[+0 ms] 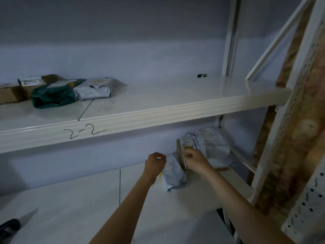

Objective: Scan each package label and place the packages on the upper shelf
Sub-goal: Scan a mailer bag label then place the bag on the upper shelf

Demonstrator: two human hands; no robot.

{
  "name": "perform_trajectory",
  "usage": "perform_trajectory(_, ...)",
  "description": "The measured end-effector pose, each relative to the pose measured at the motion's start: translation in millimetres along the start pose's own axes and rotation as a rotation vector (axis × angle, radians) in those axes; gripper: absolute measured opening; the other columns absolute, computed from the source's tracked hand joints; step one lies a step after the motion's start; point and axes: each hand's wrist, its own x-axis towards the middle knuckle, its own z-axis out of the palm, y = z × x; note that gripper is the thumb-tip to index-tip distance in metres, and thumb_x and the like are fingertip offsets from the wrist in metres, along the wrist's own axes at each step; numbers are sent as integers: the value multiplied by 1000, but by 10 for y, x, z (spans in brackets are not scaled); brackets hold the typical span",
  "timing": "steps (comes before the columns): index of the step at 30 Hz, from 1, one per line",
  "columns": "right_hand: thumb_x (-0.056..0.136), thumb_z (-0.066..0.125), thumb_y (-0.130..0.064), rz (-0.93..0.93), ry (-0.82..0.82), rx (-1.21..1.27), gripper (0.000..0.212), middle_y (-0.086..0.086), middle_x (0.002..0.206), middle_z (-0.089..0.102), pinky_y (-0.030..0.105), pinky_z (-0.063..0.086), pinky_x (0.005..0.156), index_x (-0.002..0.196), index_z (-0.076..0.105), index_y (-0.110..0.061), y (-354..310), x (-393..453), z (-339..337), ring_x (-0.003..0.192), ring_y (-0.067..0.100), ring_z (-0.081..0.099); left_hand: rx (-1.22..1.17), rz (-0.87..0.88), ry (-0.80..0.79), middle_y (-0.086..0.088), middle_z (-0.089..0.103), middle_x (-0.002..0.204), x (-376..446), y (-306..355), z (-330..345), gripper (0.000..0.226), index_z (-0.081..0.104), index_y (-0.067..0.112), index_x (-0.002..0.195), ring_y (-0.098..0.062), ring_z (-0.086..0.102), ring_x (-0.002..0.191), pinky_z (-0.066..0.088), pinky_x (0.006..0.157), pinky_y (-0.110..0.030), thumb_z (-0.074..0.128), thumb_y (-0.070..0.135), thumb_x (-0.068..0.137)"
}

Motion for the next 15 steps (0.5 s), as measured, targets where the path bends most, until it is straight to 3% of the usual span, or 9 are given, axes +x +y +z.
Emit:
perform_trajectory(2, 95, 46, -8, 45, -29, -85, 28, 7, 73, 55, 33, 47, 70, 73, 63, -14, 82, 190, 158, 70, 18, 57, -44, -74, -11, -24, 70, 105, 264, -221, 26, 14, 69, 11, 96, -27, 60, 74, 49, 70, -33, 56, 12, 90)
perform_trajectory(5, 95, 44, -11, 105, -58, -174, 26, 23, 87, 59, 40, 50, 72, 81, 63, 0, 200, 519, 383, 89, 37, 63, -88, -200, -28, -25, 68, 109, 606, -475, 39, 15, 64, 8, 103, -28, 58, 76, 50, 70, -33, 54, 13, 93)
perform_trajectory(6, 96, 44, -14, 129, -74, -202, 28, 18, 80, 58, 40, 49, 70, 73, 60, -7, 249, 612, 447, 82, 33, 62, -107, -245, -33, -23, 68, 108, 709, -547, 35, 14, 64, 8, 102, -29, 58, 78, 50, 70, -33, 53, 12, 94)
perform_trajectory(8, 97, 45, -17, 150, -79, -253, 36, -2, 67, 45, 27, 39, 57, 62, 41, -25, 371, 806, 566, 63, 15, 47, -156, -341, -38, -20, 65, 103, 911, -694, 34, 12, 62, 6, 94, -30, 58, 81, 49, 71, -34, 51, 12, 96)
perform_trajectory(10, 98, 45, -17, 192, -89, -274, 37, -6, 68, 41, 23, 33, 56, 63, 37, -27, 466, 975, 663, 62, 10, 42, -204, -415, -38, -18, 62, 101, 1071, -824, 27, 15, 59, 4, 89, -31, 56, 85, 47, 75, -35, 49, 11, 97)
perform_trajectory(13, 100, 43, -18, 258, -142, -284, 23, 3, 84, 52, 28, 36, 71, 79, 52, -17, 595, 1121, 777, 78, 19, 52, -286, -487, -58, -17, 57, 105, 1237, -1012, 76, 12, 56, 3, 102, -32, 54, 93, 45, 80, -36, 49, 12, 99)
perform_trajectory(15, 101, 45, -21, 295, -212, -258, 22, 8, 115, 57, 30, 39, 80, 116, 58, -12, 685, 1188, 841, 103, 24, 58, -337, -521, -67, -15, 56, 110, 1322, -1111, 155, 19, 57, 3, 112, -33, 53, 97, 44, 82, -37, 52, 15, 99)
